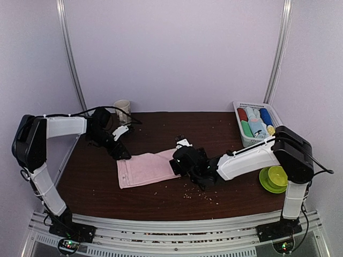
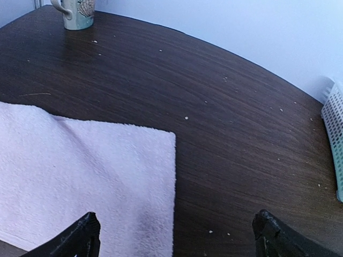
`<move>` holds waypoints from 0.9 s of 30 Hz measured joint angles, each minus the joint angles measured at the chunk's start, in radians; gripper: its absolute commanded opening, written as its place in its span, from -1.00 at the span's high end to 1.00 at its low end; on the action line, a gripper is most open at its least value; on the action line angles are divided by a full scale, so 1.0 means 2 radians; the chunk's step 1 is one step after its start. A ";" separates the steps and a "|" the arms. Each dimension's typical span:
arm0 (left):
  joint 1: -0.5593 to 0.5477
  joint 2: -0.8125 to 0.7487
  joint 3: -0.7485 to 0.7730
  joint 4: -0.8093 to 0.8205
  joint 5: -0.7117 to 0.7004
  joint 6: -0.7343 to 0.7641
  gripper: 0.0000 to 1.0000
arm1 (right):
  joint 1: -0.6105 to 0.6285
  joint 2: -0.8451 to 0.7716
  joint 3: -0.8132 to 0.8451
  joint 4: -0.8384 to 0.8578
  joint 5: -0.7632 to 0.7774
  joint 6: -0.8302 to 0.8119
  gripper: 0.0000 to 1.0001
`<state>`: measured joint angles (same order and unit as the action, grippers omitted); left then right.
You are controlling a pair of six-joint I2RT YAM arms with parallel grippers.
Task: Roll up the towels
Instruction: Smooth out the towel at the center of the board.
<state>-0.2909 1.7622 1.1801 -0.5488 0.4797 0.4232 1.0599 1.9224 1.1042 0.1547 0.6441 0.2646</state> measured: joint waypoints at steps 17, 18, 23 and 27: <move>0.001 0.048 0.011 -0.027 0.004 -0.023 1.00 | 0.000 -0.042 -0.057 0.041 0.057 0.002 -1.00; 0.001 0.048 0.011 -0.029 0.007 -0.022 1.00 | 0.000 -0.042 -0.057 0.041 0.058 0.002 -1.00; 0.001 0.048 0.015 -0.052 0.026 -0.012 1.00 | 0.000 -0.042 -0.057 0.041 0.061 0.002 -1.00; 0.004 0.048 0.025 -0.080 0.044 -0.002 1.00 | 0.000 -0.042 -0.057 0.040 0.062 0.002 -1.00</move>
<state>-0.2832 1.8591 1.2301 -0.7097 0.5671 0.4187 1.0603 1.8381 0.9901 0.2356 0.7681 0.2691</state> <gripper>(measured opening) 0.012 0.999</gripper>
